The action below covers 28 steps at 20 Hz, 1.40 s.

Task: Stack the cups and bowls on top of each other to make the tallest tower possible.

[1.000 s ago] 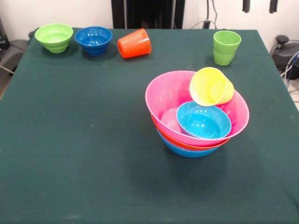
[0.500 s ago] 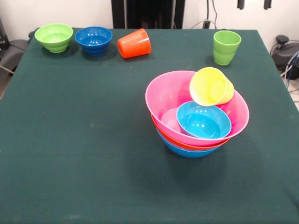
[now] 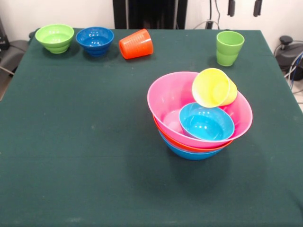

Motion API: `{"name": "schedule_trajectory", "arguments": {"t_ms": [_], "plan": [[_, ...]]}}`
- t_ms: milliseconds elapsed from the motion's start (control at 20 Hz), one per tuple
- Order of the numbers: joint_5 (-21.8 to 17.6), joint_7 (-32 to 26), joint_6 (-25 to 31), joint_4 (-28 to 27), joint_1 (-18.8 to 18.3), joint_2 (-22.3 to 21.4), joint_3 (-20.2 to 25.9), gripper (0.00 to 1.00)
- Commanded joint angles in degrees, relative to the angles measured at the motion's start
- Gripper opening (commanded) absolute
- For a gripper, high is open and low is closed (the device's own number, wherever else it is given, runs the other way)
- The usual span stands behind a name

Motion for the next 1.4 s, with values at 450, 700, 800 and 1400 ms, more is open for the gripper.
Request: {"name": "schedule_trajectory", "arguments": {"t_ms": [450, 700, 800, 1400], "plan": [[-13.2, -4.9, 0.4, -3.1, 3.4, 4.8, -3.5, 1.0], [-15.2, -4.6, 2.8, -4.7, 5.1, 4.3, -4.7, 1.0], [-15.6, -4.7, 3.2, -5.1, 5.5, 4.3, -5.1, 1.0], [-18.3, -3.1, 2.7, -9.2, 8.4, 8.4, -7.8, 1.0]]}}
